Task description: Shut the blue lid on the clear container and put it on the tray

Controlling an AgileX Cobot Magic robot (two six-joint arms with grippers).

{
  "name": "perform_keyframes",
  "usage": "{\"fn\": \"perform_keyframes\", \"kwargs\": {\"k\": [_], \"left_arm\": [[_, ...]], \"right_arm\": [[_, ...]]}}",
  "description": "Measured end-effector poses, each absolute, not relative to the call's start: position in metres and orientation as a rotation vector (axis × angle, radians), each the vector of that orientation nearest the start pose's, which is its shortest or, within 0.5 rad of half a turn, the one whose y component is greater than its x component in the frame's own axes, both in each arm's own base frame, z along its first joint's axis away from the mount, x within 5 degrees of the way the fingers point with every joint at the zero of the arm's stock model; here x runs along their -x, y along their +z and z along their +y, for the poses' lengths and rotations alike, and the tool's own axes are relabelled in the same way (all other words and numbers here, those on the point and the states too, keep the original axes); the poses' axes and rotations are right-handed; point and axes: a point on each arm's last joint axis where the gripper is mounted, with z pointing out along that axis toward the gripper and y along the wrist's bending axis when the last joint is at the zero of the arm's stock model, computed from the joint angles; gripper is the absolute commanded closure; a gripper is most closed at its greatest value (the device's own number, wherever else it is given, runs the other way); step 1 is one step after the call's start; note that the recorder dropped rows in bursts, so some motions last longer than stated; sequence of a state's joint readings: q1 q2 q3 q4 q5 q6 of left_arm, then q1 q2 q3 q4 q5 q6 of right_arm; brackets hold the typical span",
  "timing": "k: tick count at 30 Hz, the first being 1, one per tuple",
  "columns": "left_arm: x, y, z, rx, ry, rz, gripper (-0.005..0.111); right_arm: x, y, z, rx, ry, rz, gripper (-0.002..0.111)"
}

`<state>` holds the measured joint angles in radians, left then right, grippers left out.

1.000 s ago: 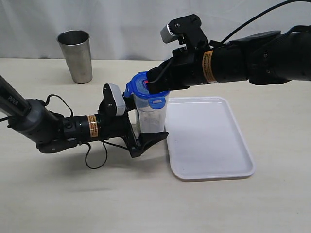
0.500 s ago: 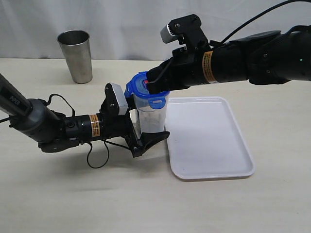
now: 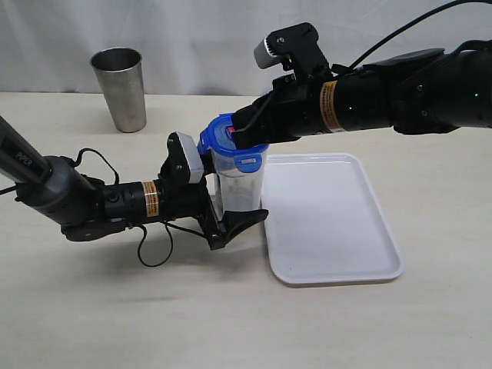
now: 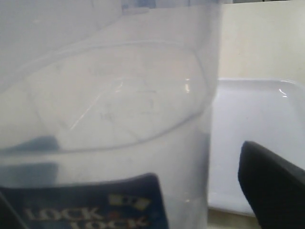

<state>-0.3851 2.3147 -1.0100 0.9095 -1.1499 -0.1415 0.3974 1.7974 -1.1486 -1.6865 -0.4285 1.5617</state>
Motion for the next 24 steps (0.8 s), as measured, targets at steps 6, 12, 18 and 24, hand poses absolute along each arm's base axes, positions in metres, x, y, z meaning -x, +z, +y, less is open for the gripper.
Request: {"fn": "perform_keyframes", "kwargs": {"k": [6, 12, 18, 24], "left_arm": [[-0.3347, 0.0597, -0.2064, -1.141, -0.768, 1.427, 0.007], [-0.3346, 0.0596, -0.2064, -1.143, -0.769, 1.426, 0.007], [-0.3346, 0.0596, -0.2064, -1.143, -0.769, 1.426, 0.007], [-0.3346, 0.0596, -0.2064, -1.143, -0.769, 1.426, 0.01]], "right_arm": [[-0.3477, 0.2268, 0.1866, 0.808, 0.612, 2.032, 0.104], [-0.3477, 0.2268, 0.1866, 0.808, 0.612, 2.032, 0.104], [-0.3477, 0.2268, 0.1866, 0.808, 0.612, 2.032, 0.104], [-0.3477, 0.2268, 0.1866, 0.808, 0.612, 2.032, 0.104]]}}
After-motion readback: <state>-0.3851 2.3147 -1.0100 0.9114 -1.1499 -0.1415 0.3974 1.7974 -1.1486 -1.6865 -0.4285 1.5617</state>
